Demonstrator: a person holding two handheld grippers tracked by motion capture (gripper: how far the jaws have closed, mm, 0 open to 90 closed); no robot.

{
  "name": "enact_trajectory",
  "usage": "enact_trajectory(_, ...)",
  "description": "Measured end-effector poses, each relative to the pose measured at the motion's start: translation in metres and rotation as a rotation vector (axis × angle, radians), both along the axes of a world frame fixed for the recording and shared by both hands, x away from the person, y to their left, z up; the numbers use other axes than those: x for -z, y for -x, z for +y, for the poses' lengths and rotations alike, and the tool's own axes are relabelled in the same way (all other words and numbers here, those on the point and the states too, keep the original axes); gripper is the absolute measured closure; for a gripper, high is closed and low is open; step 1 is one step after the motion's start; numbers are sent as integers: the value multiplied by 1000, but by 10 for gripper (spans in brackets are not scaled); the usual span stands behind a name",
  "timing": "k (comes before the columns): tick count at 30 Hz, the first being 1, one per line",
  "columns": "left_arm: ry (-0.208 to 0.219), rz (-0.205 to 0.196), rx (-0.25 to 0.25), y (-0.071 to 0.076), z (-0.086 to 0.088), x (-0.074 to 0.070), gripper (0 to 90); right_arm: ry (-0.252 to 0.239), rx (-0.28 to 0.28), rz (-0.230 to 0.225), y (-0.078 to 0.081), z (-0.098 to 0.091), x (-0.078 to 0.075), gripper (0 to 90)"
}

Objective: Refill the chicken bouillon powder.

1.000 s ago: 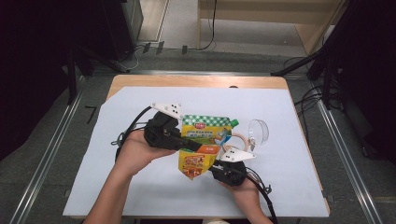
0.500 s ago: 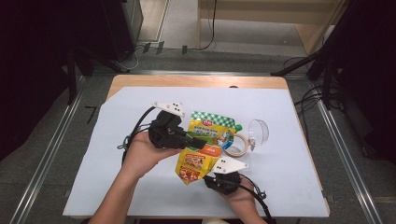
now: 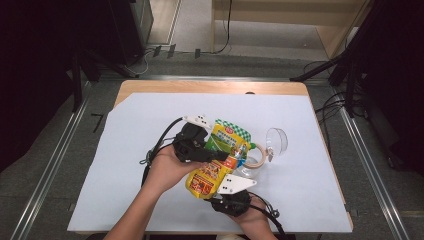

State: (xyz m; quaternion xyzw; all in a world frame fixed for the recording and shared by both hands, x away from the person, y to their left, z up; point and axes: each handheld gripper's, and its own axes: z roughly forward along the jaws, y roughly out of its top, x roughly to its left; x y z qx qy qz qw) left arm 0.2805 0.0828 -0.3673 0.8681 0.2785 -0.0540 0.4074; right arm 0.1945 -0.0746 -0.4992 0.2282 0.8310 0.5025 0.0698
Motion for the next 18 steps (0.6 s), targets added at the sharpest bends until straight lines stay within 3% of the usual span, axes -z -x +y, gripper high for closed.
enact_trajectory(6, -9, 52, -36, -5, -5, 5, 714, -18, -21, 12, 2, 2, -5, 695)
enact_trajectory(13, -16, 80, -44, -8, -11, 11, 709, -5, -37, 8, 4, 5, -9, 662)
enact_trajectory(18, -5, 141, -72, -13, -10, 7, 668, -27, -47, 29, 1, 6, -16, 655)
